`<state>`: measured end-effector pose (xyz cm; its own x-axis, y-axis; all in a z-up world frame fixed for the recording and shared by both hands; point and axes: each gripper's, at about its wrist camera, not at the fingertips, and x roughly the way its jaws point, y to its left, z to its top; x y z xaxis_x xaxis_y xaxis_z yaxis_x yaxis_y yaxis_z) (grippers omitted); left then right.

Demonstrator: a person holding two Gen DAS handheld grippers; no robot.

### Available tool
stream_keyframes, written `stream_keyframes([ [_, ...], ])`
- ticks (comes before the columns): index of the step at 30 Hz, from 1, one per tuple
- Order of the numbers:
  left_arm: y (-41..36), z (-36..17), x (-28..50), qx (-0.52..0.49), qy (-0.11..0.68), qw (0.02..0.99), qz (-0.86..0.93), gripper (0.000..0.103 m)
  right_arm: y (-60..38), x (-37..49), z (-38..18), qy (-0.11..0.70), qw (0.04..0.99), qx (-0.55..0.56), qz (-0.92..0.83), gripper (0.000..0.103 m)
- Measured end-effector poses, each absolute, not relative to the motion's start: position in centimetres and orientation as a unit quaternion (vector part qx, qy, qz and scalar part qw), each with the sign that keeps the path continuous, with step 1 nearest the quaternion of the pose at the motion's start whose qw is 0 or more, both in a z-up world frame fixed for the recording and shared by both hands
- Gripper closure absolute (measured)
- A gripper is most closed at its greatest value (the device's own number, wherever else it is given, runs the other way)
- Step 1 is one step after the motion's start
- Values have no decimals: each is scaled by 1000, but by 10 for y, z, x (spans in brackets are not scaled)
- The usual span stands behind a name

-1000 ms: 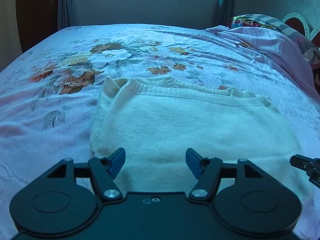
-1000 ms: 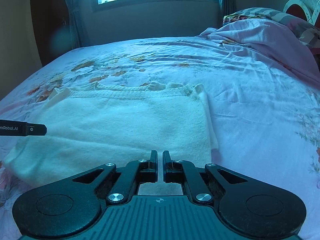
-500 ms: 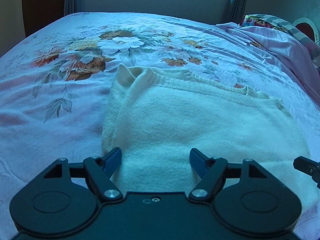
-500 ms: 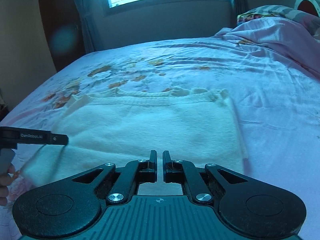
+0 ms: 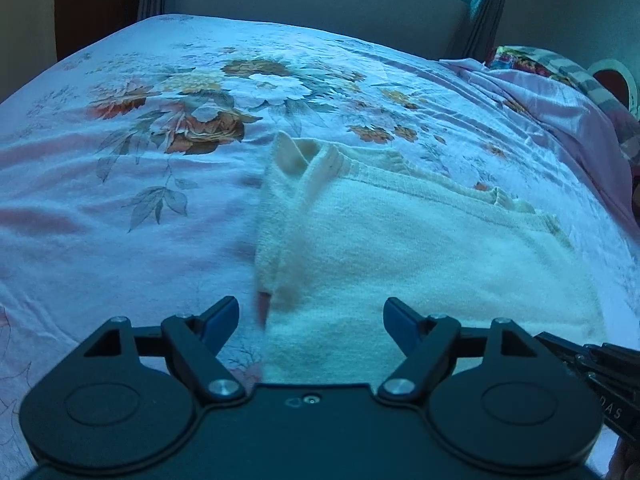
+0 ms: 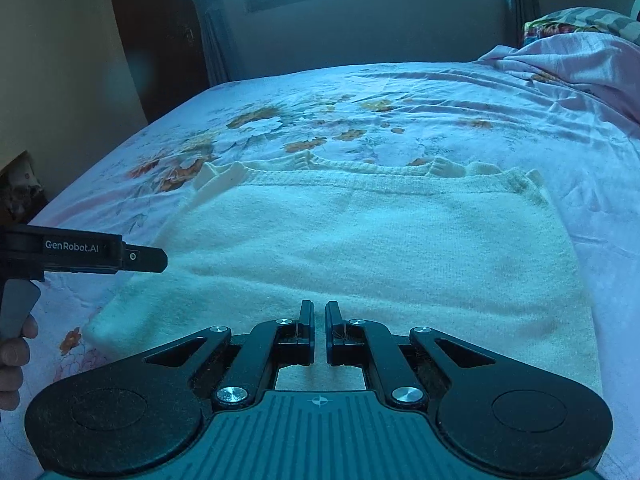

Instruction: Fold small clothes

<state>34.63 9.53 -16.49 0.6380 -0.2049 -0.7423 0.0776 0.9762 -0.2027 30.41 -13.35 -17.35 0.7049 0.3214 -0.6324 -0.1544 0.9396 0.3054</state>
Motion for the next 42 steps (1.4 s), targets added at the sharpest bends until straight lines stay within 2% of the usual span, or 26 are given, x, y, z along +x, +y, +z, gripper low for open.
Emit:
stream_keyframes([
  [8, 154, -184, 358, -223, 449, 858, -112, 26, -117, 312, -174, 360, 913, 123, 147, 99],
  [10, 155, -189, 360, -247, 451, 847, -138, 31, -116, 314, -176, 362, 912, 124, 149, 99],
  [14, 145, -201, 368, -260, 460, 833, -164, 41, -117, 314, -180, 364, 911, 131, 146, 99],
  [29, 135, -232, 407, -331, 448, 800, -225, 41, -126, 315, -187, 355, 911, 150, 148, 99],
  [32, 125, -231, 414, -318, 442, 809, -221, 52, -125, 319, -187, 351, 914, 144, 143, 99],
  [34, 121, -231, 416, -306, 440, 819, -205, 78, -125, 326, -185, 350, 916, 138, 140, 99],
  [39, 117, -221, 411, -279, 430, 839, -184, 88, -125, 342, -182, 340, 926, 123, 106, 99],
  [42, 112, -206, 406, -261, 417, 850, -189, 92, -117, 351, -203, 372, 917, 98, 107, 100],
])
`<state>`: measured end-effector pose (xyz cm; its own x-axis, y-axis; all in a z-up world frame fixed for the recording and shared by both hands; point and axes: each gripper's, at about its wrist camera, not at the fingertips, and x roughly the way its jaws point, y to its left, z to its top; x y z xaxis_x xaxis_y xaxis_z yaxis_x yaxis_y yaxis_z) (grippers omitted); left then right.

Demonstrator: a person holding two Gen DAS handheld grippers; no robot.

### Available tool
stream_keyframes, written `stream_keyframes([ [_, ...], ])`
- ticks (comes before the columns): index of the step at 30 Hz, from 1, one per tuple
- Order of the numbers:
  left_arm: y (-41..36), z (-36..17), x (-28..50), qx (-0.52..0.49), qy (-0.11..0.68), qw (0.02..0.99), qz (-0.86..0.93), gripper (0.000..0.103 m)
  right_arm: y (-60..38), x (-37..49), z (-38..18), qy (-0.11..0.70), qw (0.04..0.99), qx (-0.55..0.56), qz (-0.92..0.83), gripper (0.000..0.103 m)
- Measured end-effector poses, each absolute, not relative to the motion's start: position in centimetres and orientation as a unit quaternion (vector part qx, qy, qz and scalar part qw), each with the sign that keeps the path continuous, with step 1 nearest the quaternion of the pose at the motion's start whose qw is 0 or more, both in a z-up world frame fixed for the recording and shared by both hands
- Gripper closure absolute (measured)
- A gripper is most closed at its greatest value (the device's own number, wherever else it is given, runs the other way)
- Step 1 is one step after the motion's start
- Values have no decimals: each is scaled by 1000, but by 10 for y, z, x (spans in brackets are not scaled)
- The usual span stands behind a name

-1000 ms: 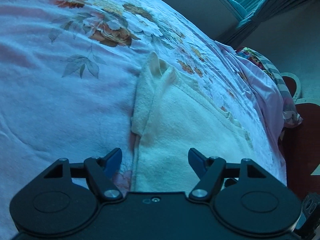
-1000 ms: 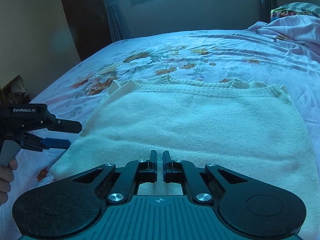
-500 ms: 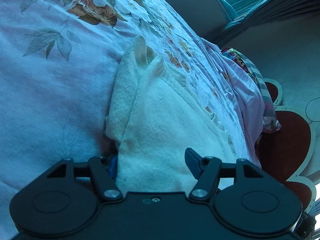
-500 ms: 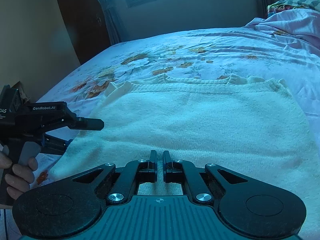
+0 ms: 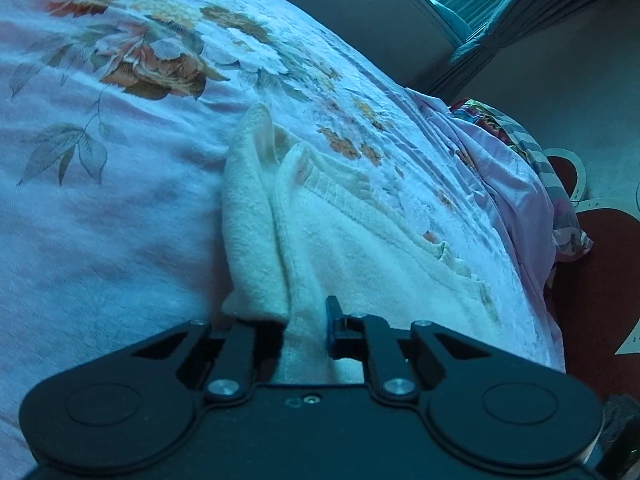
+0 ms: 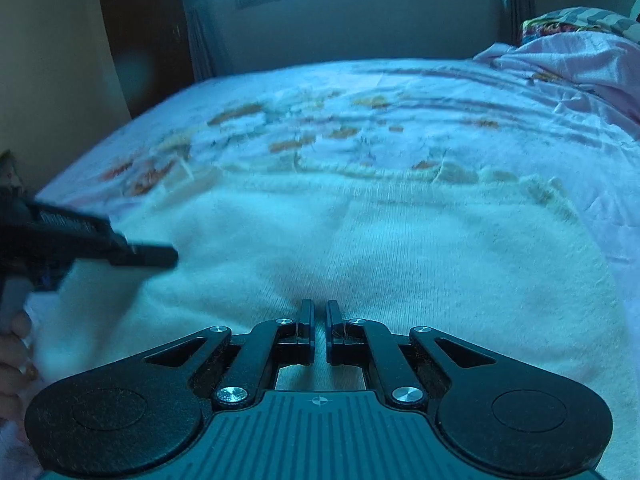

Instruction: Fold small clothes

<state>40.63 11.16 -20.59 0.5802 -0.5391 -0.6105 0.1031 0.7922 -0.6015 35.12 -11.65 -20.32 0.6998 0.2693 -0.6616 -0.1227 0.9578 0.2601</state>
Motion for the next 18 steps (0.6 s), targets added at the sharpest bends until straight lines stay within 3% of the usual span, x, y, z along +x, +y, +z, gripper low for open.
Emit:
stream_keyframes([
  [5, 78, -161, 399, -202, 396, 867, -224, 93, -127, 351, -206, 370, 914, 124, 114, 100],
  [10, 11, -129, 394, -158, 396, 866, -263, 91, -172, 327, -196, 355, 898, 232, 114, 99],
  [18, -127, -158, 381, -68, 469, 836, -276, 88, -228, 268, -199, 353, 890, 271, 102, 99],
])
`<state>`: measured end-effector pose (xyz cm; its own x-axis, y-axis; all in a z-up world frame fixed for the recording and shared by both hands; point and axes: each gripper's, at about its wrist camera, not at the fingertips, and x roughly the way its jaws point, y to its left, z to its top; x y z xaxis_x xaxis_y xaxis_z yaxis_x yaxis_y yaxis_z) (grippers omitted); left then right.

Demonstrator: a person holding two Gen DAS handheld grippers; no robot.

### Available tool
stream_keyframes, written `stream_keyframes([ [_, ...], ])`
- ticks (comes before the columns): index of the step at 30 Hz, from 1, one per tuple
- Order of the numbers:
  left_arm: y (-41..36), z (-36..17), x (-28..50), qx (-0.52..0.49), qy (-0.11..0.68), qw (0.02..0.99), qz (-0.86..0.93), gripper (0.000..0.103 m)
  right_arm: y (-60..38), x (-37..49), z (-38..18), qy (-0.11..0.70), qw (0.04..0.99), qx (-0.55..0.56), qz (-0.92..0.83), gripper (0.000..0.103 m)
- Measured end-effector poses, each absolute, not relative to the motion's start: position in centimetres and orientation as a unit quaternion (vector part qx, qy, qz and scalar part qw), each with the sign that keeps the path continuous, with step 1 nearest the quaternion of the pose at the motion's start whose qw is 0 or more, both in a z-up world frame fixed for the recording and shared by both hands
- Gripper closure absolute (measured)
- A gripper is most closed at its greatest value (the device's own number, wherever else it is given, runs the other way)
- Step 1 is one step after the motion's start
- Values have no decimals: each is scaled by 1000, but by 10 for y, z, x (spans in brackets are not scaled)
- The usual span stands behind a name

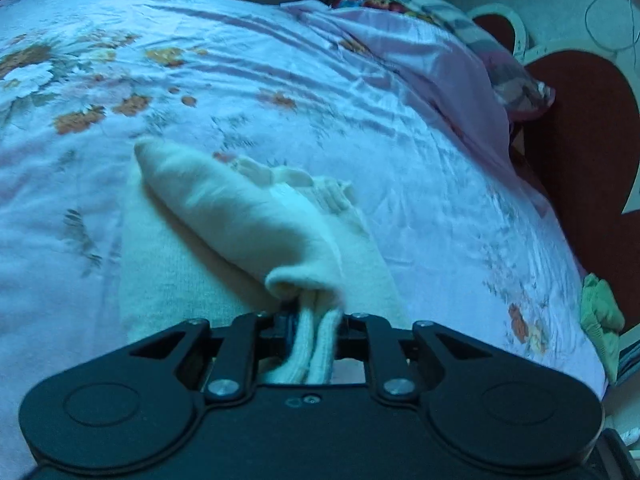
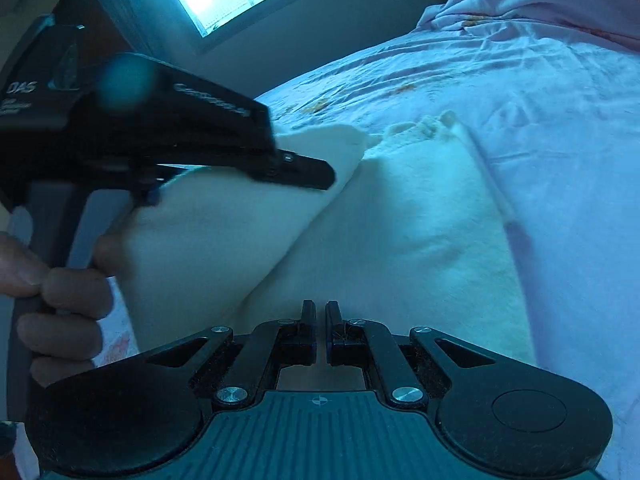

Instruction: Fold small clothes

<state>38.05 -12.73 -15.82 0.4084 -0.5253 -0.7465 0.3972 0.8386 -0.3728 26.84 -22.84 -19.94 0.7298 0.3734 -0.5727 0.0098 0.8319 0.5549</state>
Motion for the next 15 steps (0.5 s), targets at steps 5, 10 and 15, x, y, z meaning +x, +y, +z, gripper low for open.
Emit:
stream_keyframes([
  [5, -165, -167, 372, -50, 509, 818, -263, 52, -255, 243, -205, 353, 879, 306, 90, 99],
  [10, -163, -132, 355, -69, 493, 815, -299, 31, -265, 226, -202, 350, 873, 327, 95, 99],
  [15, -127, -114, 343, -52, 456, 847, -267, 31, -269, 215, -196, 347, 867, 343, 101, 99],
])
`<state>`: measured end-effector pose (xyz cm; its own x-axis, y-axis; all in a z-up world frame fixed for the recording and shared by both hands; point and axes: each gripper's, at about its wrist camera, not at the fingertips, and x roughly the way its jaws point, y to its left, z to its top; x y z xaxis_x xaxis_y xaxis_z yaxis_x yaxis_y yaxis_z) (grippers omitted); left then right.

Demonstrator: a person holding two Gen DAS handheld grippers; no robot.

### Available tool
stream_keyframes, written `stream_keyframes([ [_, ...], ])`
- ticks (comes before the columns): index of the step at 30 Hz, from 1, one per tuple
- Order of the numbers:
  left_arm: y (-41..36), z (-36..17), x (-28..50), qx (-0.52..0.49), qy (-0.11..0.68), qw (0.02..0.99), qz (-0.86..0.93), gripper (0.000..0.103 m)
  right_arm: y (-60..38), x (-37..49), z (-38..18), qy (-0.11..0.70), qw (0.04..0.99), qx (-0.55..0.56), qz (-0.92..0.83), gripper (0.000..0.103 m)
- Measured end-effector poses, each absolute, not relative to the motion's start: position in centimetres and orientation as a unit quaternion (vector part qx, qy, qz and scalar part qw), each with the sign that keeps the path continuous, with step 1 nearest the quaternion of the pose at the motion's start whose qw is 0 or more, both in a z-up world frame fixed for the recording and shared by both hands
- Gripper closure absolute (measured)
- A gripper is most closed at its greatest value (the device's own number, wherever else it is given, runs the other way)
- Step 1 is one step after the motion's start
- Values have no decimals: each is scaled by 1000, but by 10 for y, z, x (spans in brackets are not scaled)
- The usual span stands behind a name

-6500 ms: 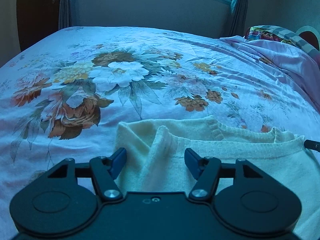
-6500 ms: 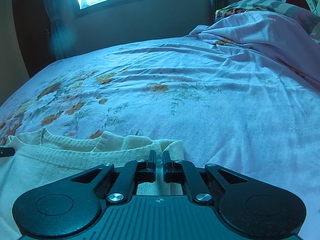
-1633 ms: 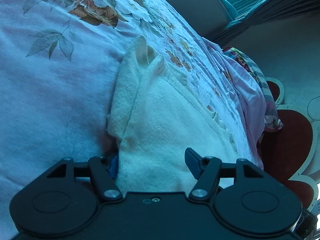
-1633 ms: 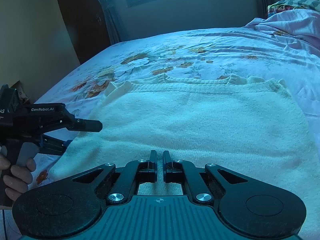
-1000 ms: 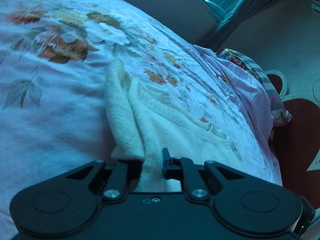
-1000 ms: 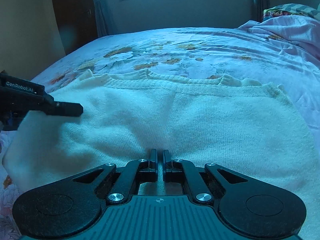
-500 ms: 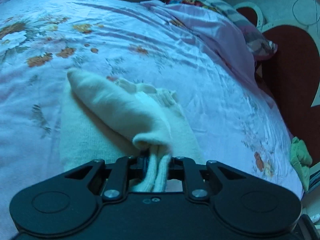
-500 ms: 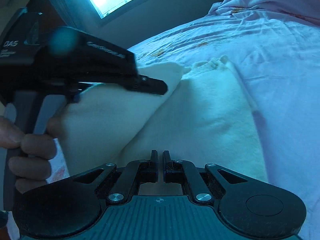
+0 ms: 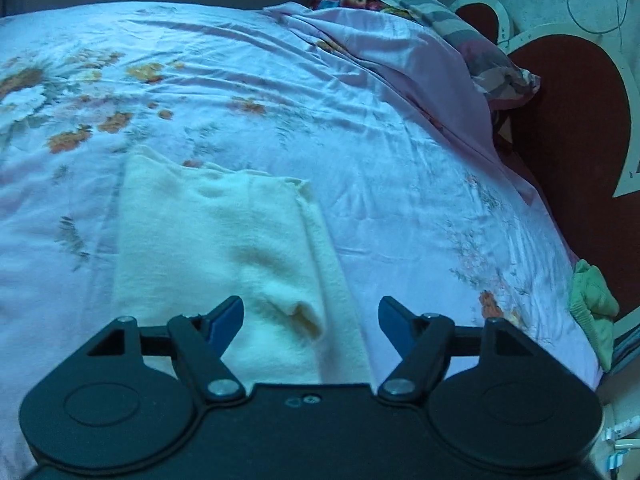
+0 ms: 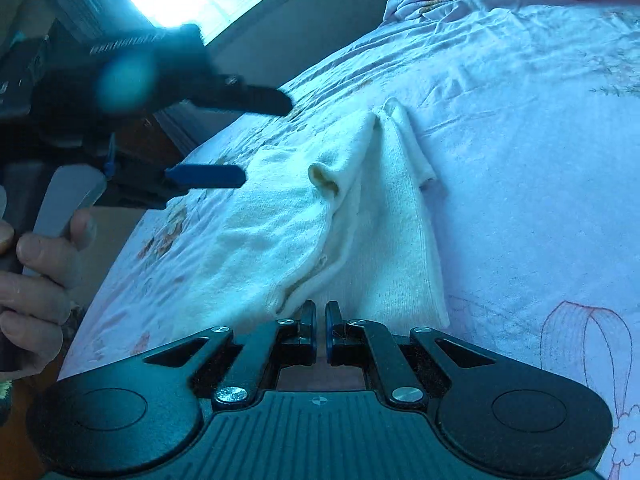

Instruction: Fold small clothes

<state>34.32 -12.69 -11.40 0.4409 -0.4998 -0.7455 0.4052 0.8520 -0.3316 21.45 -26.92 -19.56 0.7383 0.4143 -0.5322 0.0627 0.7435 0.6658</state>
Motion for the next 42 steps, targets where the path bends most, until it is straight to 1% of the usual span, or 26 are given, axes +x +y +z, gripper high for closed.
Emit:
stream_keyframes([
  [8, -51, -147, 319, -24, 438, 887, -148, 31, -277, 204, -180, 345, 873, 334, 84, 99],
  [12, -41, -180, 314, -56, 465, 871, -147, 30, -276, 211, -174, 346, 874, 332, 83, 99],
  [14, -48, -190, 306, -43, 459, 874, -154, 28, -273, 215, -172, 350, 872, 331, 83, 96],
  [15, -54, -191, 301, -27, 450, 879, -156, 27, -272, 217, -170, 351, 872, 332, 83, 75],
  [16, -57, -191, 300, -20, 448, 879, -162, 27, -271, 218, -169, 347, 872, 336, 80, 36],
  [17, -59, -192, 297, -24, 449, 877, -168, 27, -271, 219, -168, 339, 874, 339, 76, 18],
  [18, -59, -192, 298, -29, 451, 876, -167, 27, -269, 222, -167, 338, 875, 338, 79, 18],
  [19, -58, -192, 299, -37, 453, 875, -166, 27, -265, 226, -168, 350, 874, 328, 80, 24],
  [20, -54, -193, 300, -49, 456, 873, -165, 27, -263, 230, -171, 357, 874, 320, 75, 41],
  [22, -48, -192, 301, -67, 459, 871, -165, 27, -262, 237, -179, 370, 864, 332, 81, 57],
  [29, -44, -190, 301, -73, 459, 871, -162, 27, -258, 266, -198, 387, 853, 343, 79, 58],
  [30, -44, -190, 301, -73, 459, 871, -161, 27, -257, 270, -200, 386, 851, 346, 78, 60],
  [31, -44, -191, 302, -75, 459, 870, -161, 27, -256, 273, -200, 385, 852, 347, 80, 77],
  [32, -44, -191, 302, -76, 459, 870, -161, 27, -254, 275, -199, 385, 852, 345, 83, 84],
  [34, -42, -190, 303, -80, 460, 869, -163, 27, -253, 276, -199, 383, 852, 347, 82, 87],
  [36, -39, -190, 304, -83, 460, 869, -163, 27, -255, 275, -200, 380, 853, 347, 85, 87],
  [39, -36, -189, 306, -90, 461, 868, -161, 27, -260, 274, -206, 377, 845, 371, 78, 83],
  [42, -36, -189, 307, -90, 460, 868, -161, 27, -260, 271, -208, 378, 835, 391, 79, 83],
])
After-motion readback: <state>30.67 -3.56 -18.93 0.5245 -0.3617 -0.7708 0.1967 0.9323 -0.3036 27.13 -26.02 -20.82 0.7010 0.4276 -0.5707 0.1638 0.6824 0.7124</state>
